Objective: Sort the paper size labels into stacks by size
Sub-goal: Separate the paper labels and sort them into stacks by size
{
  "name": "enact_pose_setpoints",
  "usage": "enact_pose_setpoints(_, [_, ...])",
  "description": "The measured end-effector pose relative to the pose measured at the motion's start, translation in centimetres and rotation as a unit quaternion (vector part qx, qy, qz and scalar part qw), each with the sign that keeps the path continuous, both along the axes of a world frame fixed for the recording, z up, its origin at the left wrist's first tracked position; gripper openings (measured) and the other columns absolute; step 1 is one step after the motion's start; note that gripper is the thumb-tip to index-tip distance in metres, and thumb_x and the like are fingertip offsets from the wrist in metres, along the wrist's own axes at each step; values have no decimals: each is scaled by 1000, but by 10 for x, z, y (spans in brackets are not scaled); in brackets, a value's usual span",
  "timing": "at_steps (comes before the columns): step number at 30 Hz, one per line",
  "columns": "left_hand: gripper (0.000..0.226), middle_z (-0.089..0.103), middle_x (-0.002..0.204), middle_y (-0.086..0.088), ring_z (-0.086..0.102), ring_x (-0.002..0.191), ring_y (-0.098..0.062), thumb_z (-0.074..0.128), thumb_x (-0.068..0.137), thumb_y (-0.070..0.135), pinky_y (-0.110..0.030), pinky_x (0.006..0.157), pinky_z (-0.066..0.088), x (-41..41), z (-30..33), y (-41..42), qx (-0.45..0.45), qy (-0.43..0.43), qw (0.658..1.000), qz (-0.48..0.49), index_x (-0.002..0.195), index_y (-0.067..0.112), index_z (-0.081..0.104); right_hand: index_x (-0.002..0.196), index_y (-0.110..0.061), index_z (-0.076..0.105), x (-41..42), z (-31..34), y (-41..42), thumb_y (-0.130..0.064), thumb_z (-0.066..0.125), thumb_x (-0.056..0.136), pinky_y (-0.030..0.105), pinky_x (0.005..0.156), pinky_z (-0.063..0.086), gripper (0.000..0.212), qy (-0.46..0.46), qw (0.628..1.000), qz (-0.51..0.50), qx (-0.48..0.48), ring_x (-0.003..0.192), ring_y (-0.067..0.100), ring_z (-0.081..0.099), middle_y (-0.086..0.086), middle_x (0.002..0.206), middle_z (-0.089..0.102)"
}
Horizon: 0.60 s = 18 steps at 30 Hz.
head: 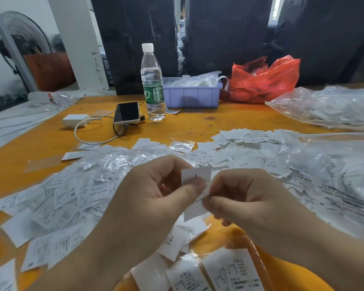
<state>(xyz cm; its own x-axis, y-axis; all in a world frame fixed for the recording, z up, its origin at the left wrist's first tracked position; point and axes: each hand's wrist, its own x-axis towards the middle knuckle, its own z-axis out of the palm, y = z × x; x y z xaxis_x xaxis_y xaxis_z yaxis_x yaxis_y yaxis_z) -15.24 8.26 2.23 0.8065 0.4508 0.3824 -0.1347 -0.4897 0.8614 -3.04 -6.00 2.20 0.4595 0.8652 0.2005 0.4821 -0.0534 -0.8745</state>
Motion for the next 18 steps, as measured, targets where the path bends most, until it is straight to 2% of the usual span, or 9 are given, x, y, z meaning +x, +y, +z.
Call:
enact_pose_setpoints(2, [31, 68, 75, -10, 63, 74, -38, 64, 75, 54, -60, 69, 51, 0, 0, -2, 2, 22, 999, -39, 87, 26, 72, 74, -16, 68, -1, 3, -1, -22, 67, 87, 17, 49, 41, 15, 28, 999, 17, 3, 49, 6, 52, 11, 57, 57])
enact_pose_setpoints(4, [27, 69, 77, -1, 65, 75, -27, 63, 78, 52, -55, 69, 51, 0, -1, -3, 18, 37, 997, -67, 86, 28, 72, 72, -15, 68, -2, 3, -2, -19, 66, 90, 12, 48, 39, 18, 44, 999, 25, 14, 48, 5, 49, 10, 54, 52])
enact_pose_setpoints(6, [23, 69, 80, 3, 66, 79, -20, 60, 80, 49, -46, 70, 50, 1, -1, -2, 38, 33, 996, -67, 87, 30, 71, 73, -19, 69, -1, 1, -1, -21, 66, 91, 15, 48, 39, 18, 32, 999, 23, 20, 48, 9, 49, 8, 52, 50])
enact_pose_setpoints(9, [28, 69, 80, 1, 67, 79, -21, 58, 79, 53, -55, 74, 53, 0, -2, 0, 30, 18, 999, -32, 91, 31, 71, 82, -26, 71, -3, -1, 0, -27, 65, 91, 35, 51, 44, 10, -40, 999, 10, 6, 53, 24, 55, -1, 52, 51])
enact_pose_setpoints(10, [28, 69, 77, 2, 67, 75, -18, 58, 79, 55, -53, 71, 54, 0, -2, 1, 40, 13, 999, -9, 91, 33, 70, 85, -28, 70, -4, -1, -1, -28, 65, 91, 39, 54, 46, 8, -69, 998, 6, 3, 55, 25, 56, 0, 53, 53])
enact_pose_setpoints(13, [14, 70, 75, 11, 66, 69, -9, 57, 83, 46, -27, 59, 51, -1, 1, 1, 56, -12, 998, 31, 88, 38, 68, 88, -31, 67, -7, 3, -3, -32, 64, 91, 36, 55, 45, 4, -140, 990, 2, -4, 52, 13, 51, -1, 60, 56])
enact_pose_setpoints(14, [12, 71, 76, 11, 66, 68, -8, 56, 84, 41, -24, 58, 51, 0, 2, 0, 61, -18, 997, 30, 87, 38, 67, 89, -31, 67, -7, 5, -5, -34, 64, 91, 34, 55, 44, 5, -153, 988, 3, -10, 53, 10, 51, -4, 61, 57])
enact_pose_setpoints(16, [11, 70, 74, 10, 65, 64, -9, 56, 85, 36, -28, 59, 52, 0, 4, -3, 89, -17, 995, 34, 88, 38, 66, 96, -32, 66, -7, 12, -10, -37, 63, 91, 28, 57, 46, 7, -166, 985, 13, -47, 59, 5, 55, -13, 66, 60])
enact_pose_setpoints(18, [9, 68, 70, 9, 63, 62, -10, 58, 84, 39, -34, 57, 52, -1, 6, -5, 120, -4, 992, 26, 89, 38, 65, 106, -35, 63, -10, 20, -17, -40, 60, 92, 27, 68, 50, 15, -209, 974, 21, -88, 71, 1, 56, -18, 74, 60])
